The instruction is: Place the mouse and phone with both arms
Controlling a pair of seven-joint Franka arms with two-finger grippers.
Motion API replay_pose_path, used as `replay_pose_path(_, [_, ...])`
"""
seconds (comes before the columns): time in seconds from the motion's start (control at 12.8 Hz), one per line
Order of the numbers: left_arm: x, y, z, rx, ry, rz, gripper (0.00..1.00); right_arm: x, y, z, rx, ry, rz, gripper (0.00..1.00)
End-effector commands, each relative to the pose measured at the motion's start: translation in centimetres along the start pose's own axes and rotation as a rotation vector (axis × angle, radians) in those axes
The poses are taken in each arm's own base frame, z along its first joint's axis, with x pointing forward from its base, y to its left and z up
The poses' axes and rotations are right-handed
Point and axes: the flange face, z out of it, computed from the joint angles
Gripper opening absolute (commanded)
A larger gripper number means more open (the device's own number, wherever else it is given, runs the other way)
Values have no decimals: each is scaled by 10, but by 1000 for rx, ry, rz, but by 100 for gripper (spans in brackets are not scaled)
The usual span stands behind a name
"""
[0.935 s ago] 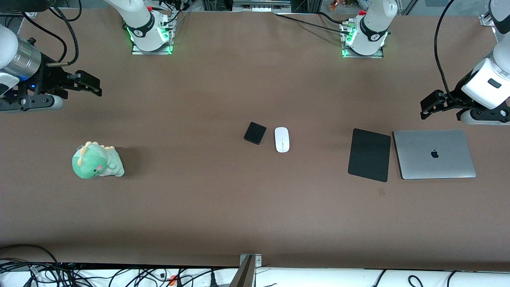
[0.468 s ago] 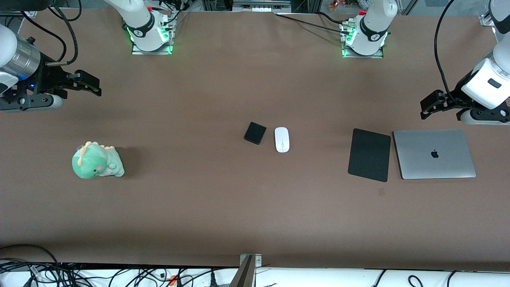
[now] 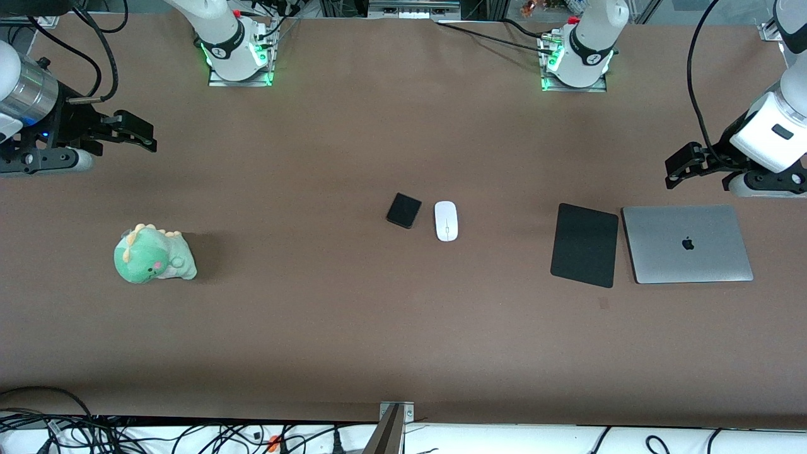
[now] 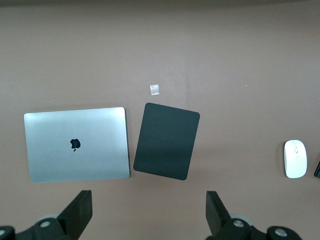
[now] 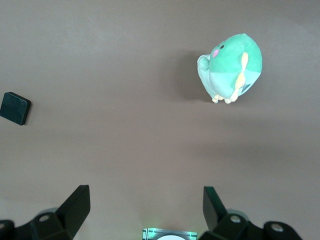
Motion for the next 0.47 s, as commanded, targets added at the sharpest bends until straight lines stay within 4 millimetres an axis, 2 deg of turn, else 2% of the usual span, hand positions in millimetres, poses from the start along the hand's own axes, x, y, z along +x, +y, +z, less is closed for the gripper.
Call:
replay_pose_path(0.0, [-4,1,-6,9,5,8,100,-7,4,-9,-8,7,-8,100])
replay_pose_path(0.39, [-4,5,-1,8,-7,17,100,-6,4,-9,-8,13,-10,100])
